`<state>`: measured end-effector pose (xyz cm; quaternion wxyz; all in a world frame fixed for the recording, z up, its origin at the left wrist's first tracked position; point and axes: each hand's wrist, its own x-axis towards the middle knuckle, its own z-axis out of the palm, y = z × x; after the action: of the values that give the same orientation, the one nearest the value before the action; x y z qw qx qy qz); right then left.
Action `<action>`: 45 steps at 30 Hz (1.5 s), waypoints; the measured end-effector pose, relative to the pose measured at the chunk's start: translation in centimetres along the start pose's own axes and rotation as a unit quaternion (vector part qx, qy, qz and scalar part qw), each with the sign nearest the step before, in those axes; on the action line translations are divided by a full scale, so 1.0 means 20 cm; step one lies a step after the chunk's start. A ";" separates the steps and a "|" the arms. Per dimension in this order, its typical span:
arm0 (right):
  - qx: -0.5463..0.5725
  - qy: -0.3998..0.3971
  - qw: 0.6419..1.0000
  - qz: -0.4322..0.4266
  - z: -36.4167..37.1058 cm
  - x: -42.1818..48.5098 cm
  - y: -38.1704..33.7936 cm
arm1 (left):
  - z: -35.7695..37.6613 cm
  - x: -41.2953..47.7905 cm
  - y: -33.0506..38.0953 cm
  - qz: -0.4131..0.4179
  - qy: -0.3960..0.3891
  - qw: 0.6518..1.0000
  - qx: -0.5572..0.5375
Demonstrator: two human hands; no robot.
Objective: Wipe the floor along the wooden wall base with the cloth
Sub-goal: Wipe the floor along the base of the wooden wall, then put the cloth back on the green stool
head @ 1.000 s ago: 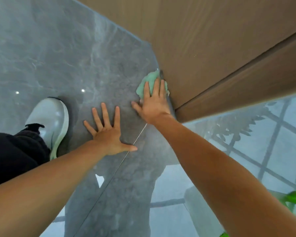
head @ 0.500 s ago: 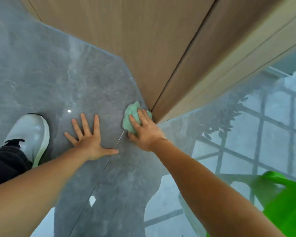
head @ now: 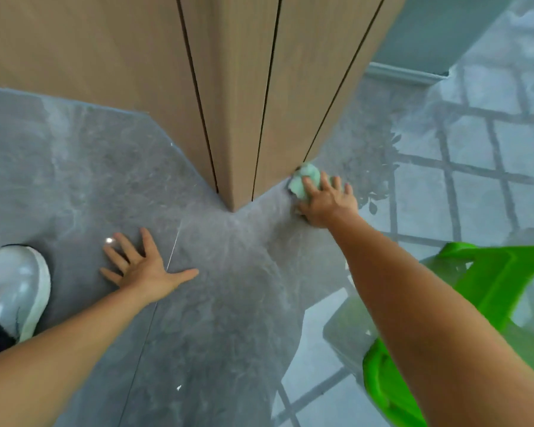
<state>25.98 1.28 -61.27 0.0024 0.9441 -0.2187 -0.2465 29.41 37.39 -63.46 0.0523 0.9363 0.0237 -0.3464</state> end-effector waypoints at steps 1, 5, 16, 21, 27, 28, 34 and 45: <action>0.045 -0.004 0.996 0.082 -0.01 0.05 0.10 | 0.04 -0.02 0.05 0.003 -0.002 1.000 0.002; 0.174 0.027 0.976 0.126 0.07 -0.01 0.31 | 0.09 -0.05 0.16 0.009 -0.005 1.000 -0.014; 0.342 -0.122 0.909 -0.207 -0.08 -0.64 -0.38 | -0.07 -0.34 0.63 0.102 -0.084 0.946 -0.297; 0.506 -0.010 0.862 -0.033 -0.30 -0.86 -0.03 | -0.37 -0.47 0.95 0.116 -0.320 0.839 -0.425; 0.569 0.139 0.789 0.184 -0.57 -1.44 0.38 | -0.42 -1.03 1.35 0.197 -0.472 0.780 -0.360; 0.547 0.160 0.798 0.196 -0.64 -1.57 0.41 | -0.44 -1.17 1.37 0.204 -0.480 0.768 -0.371; 0.375 0.206 0.891 0.151 -1.18 -2.28 0.47 | -0.78 -1.97 1.42 0.189 -0.533 0.717 -0.407; 0.466 0.136 0.836 0.255 -1.31 -2.87 0.97 | -0.96 -2.89 1.70 0.305 -0.377 0.825 -0.290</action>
<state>-14.79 4.78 -9.37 -0.3457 0.7684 -0.5380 0.0245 0.70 5.26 -8.61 0.4289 0.6340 -0.1854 -0.6162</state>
